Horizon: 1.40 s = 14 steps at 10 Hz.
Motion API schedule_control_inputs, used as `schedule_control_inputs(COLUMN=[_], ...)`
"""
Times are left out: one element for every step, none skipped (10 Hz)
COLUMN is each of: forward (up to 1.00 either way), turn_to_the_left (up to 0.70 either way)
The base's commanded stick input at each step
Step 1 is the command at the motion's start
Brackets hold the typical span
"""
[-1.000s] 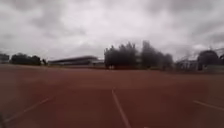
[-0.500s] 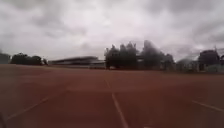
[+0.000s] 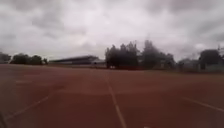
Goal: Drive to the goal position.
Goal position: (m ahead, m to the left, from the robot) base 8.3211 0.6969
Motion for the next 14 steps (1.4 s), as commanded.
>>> schedule_control_inputs(forward=[0.7,0.7,0.7,0.7,0.7,0.7,0.7,0.7,0.7,0.7,0.7,0.7,0.7,0.7], turn_to_the_left=[0.0,0.0,0.0,0.0,0.0,0.0,0.0,0.0,0.0,0.0,0.0,0.0,0.0,0.0])
